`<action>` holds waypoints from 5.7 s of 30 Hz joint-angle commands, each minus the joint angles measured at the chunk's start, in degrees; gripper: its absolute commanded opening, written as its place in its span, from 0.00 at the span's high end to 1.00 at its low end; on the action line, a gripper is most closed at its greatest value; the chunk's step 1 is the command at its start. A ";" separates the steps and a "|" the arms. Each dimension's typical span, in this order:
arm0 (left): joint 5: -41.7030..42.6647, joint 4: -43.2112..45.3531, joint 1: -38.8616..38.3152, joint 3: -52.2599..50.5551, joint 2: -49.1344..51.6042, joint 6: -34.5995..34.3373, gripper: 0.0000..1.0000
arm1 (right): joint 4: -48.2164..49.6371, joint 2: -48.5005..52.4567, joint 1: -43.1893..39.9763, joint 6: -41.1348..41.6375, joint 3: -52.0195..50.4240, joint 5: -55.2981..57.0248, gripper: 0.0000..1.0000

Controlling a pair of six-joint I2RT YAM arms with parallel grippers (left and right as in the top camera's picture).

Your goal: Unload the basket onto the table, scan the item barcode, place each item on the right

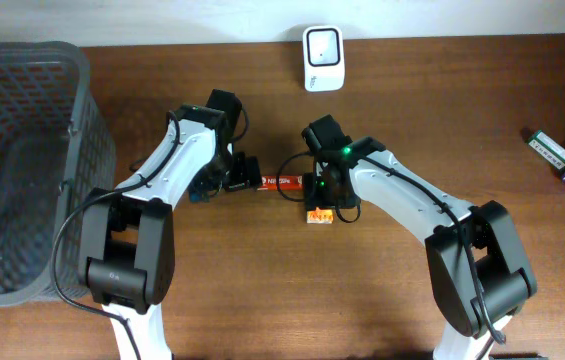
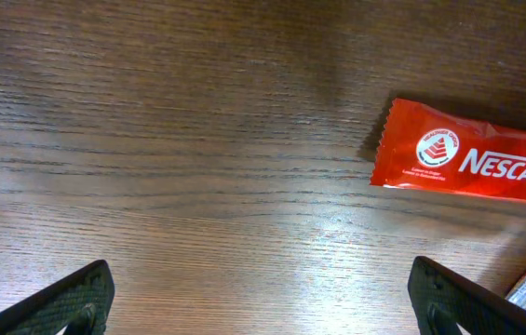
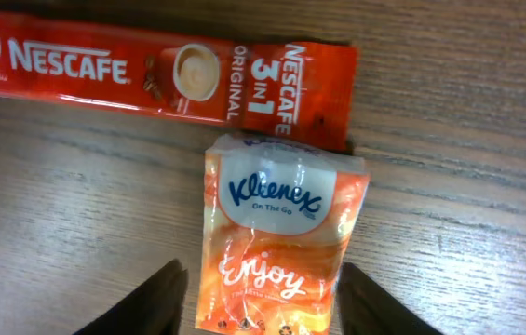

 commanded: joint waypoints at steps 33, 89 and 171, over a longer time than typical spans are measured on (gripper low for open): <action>-0.81 -0.07 0.09 0.04 -0.87 -0.52 0.01 | -23.04 4.07 -0.33 8.74 11.69 20.65 0.49; -0.81 -0.07 0.09 0.04 -0.87 -0.50 0.01 | -26.45 4.07 -30.49 -17.14 7.06 -6.49 0.01; -0.81 -0.07 0.09 0.04 -0.87 -0.52 0.01 | -4.48 3.82 -29.16 -41.24 0.46 -78.99 0.96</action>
